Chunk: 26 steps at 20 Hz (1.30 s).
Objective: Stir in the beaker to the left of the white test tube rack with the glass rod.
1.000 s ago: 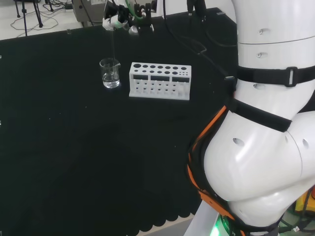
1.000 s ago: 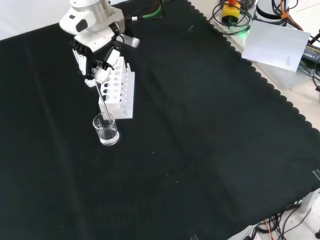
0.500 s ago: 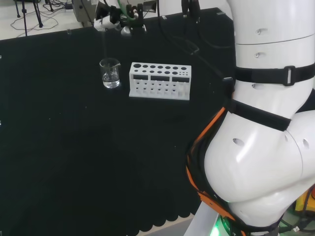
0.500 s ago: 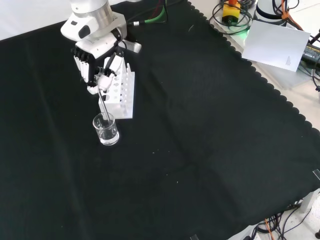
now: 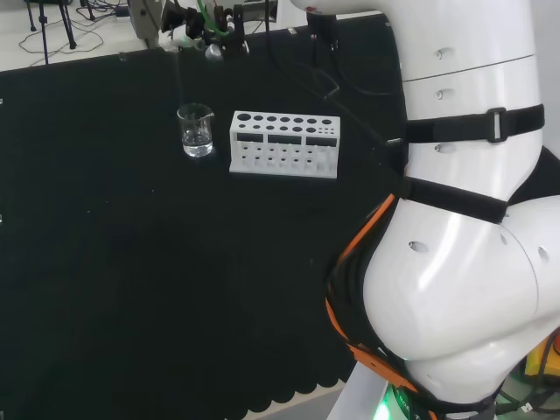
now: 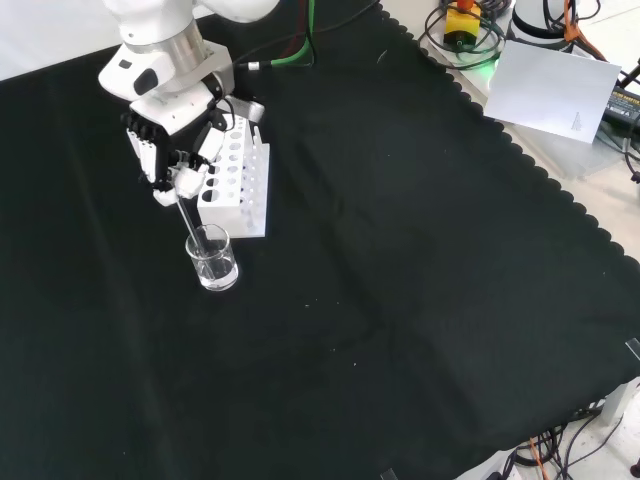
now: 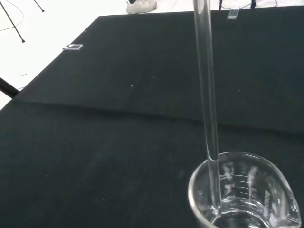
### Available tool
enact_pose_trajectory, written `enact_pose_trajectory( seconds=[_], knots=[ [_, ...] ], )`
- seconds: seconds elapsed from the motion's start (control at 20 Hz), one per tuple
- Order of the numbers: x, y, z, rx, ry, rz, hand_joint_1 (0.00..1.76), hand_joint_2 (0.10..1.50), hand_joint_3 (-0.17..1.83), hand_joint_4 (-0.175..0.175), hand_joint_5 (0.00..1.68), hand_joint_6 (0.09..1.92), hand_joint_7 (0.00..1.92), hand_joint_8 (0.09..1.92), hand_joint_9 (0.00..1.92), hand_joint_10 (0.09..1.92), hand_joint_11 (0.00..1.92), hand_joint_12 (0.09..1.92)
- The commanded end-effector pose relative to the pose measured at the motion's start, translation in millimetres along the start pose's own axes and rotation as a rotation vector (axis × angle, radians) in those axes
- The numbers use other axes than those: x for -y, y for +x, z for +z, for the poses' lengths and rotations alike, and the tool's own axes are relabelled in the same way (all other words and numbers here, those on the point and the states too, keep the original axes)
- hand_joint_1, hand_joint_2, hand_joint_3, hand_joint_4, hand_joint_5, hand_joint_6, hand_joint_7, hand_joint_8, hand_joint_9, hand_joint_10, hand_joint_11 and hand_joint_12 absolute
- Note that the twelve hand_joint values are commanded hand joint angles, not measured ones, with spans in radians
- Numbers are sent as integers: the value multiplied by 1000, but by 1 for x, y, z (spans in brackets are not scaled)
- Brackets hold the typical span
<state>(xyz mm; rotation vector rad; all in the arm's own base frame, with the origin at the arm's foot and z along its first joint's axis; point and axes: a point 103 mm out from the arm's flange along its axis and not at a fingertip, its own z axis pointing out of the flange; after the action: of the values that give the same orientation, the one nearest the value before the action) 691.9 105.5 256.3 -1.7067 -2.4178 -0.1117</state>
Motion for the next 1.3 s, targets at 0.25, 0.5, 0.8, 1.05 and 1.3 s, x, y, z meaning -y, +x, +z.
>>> enact_pose_trajectory(
  seconds=[0.25, 0.5, 0.8, 1.05, 1.3],
  knots=[
    [48, -34, -18, 19, -12, 96, 1302, 1106, -141, -175, 1170, 391, 1178, 1006, 1688, 798, 1476, 1100],
    [64, -24, -18, 24, -6, 91, 1302, 1106, -140, -175, 1170, 392, 1178, 1006, 1688, 798, 1477, 1100],
    [55, 8, -6, 12, 7, 26, 1302, 1106, -140, -175, 1170, 392, 1177, 1006, 1688, 799, 1477, 1101],
    [32, 27, 2, -10, 13, -26, 1302, 1106, -139, -175, 1170, 392, 1177, 1007, 1688, 799, 1476, 1101],
    [9, 24, 14, -39, 23, -89, 1302, 1105, -139, -175, 1170, 392, 1178, 1006, 1687, 800, 1475, 1101]
  ],
)
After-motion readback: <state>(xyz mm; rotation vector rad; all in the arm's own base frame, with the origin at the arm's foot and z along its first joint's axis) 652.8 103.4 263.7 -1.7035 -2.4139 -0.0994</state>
